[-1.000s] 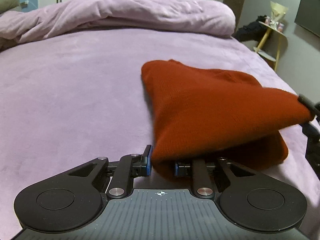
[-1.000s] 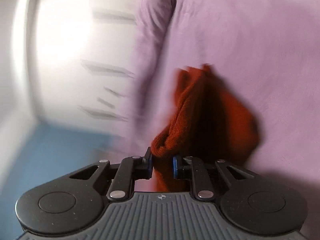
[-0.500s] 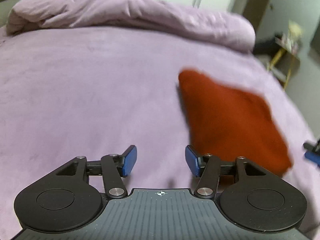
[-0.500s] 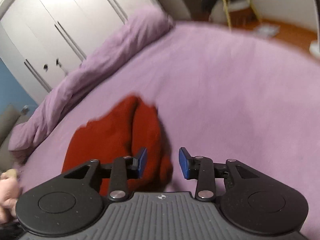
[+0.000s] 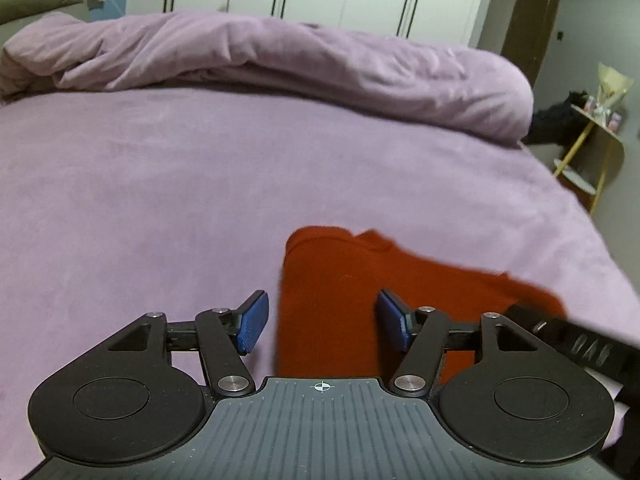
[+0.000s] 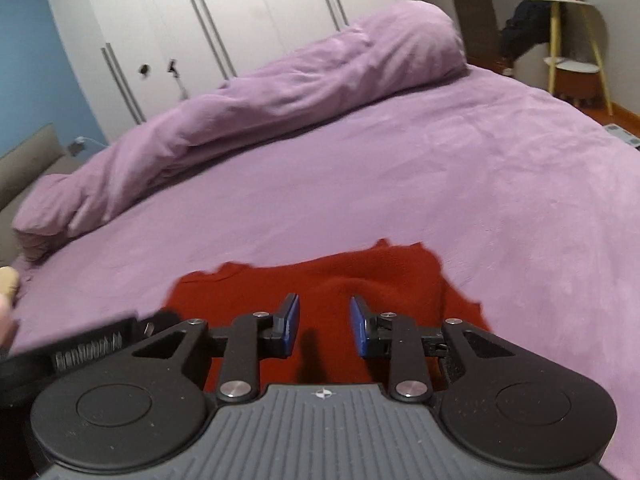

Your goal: Fold small clothes

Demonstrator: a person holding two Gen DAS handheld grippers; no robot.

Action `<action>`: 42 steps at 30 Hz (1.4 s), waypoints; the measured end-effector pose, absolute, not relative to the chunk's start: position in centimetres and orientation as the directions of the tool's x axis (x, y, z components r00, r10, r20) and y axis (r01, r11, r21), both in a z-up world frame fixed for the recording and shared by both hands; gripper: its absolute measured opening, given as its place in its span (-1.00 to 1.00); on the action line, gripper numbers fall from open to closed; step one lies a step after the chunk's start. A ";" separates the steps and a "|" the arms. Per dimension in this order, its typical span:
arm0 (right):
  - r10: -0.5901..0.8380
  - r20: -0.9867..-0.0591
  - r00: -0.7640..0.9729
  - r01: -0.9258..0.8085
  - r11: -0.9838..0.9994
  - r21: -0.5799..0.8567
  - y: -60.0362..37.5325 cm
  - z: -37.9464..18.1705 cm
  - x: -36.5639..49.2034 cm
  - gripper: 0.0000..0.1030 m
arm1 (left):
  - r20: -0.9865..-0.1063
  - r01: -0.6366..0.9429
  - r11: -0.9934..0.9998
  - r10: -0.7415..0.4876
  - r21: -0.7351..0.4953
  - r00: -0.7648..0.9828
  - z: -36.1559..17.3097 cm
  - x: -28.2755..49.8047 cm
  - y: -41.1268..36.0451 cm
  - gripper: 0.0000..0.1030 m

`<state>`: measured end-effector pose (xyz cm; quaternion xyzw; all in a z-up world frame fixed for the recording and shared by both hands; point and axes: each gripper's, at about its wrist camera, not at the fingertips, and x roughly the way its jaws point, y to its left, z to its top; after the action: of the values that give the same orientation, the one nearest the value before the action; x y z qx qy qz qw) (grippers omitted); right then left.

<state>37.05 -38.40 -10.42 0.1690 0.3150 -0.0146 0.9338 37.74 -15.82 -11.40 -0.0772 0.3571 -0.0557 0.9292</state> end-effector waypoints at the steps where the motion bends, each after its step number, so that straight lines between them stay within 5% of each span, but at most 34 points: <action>1: 0.064 -0.598 0.799 0.148 0.943 0.298 -39.0 -11.2 37.6 -0.56 | -0.649 0.033 0.985 -0.136 -0.169 0.748 -12.0 37.6 -15.5 0.60; 16: 0.051 -0.415 0.908 0.069 0.961 0.269 -40.1 -16.2 35.8 -0.60 | -0.596 0.001 0.956 -0.184 -0.294 0.782 -15.8 38.6 -13.6 0.70; 24: 0.044 -0.415 0.909 0.072 0.963 0.259 -39.8 -15.9 36.0 -0.59 | -0.619 -0.019 0.952 -0.184 -0.306 0.763 -15.4 38.8 -13.2 0.74; 26: 0.051 -0.433 0.900 0.065 0.966 0.249 -39.6 -15.2 36.1 -0.50 | -0.660 -0.022 0.938 -0.226 -0.346 0.716 -14.7 39.0 -12.4 0.76; 30: 0.175 -0.519 0.837 0.007 0.944 0.330 -40.9 -12.5 35.5 0.13 | -0.685 0.039 0.899 -0.359 -0.436 0.634 -13.1 38.4 -9.3 0.80; 32: 0.208 -0.539 0.816 0.006 0.930 0.368 -42.5 -11.3 33.9 0.22 | -0.688 0.086 0.882 -0.420 -0.464 0.592 -12.6 37.8 -7.6 0.79; 34: 0.231 -0.564 0.793 0.023 0.913 0.406 -44.4 -10.9 32.3 0.54 | -0.681 0.116 0.846 -0.493 -0.520 0.542 -12.5 37.2 -5.9 0.77; 38: 0.315 -0.659 0.683 0.133 0.833 0.537 -49.2 -12.5 31.3 0.54 | -0.652 0.083 0.740 -0.635 -0.668 0.413 -14.2 37.4 -4.9 0.71; 42: 0.457 -0.610 0.648 0.173 0.691 0.702 -51.7 -14.5 32.1 0.53 | -0.622 0.062 0.689 -0.686 -0.722 0.378 -15.5 38.5 -6.1 0.71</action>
<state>32.10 -51.72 -14.46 0.3834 0.4106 0.0862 0.8228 38.54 -6.10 -15.53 -0.3110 0.5019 -0.2429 0.7697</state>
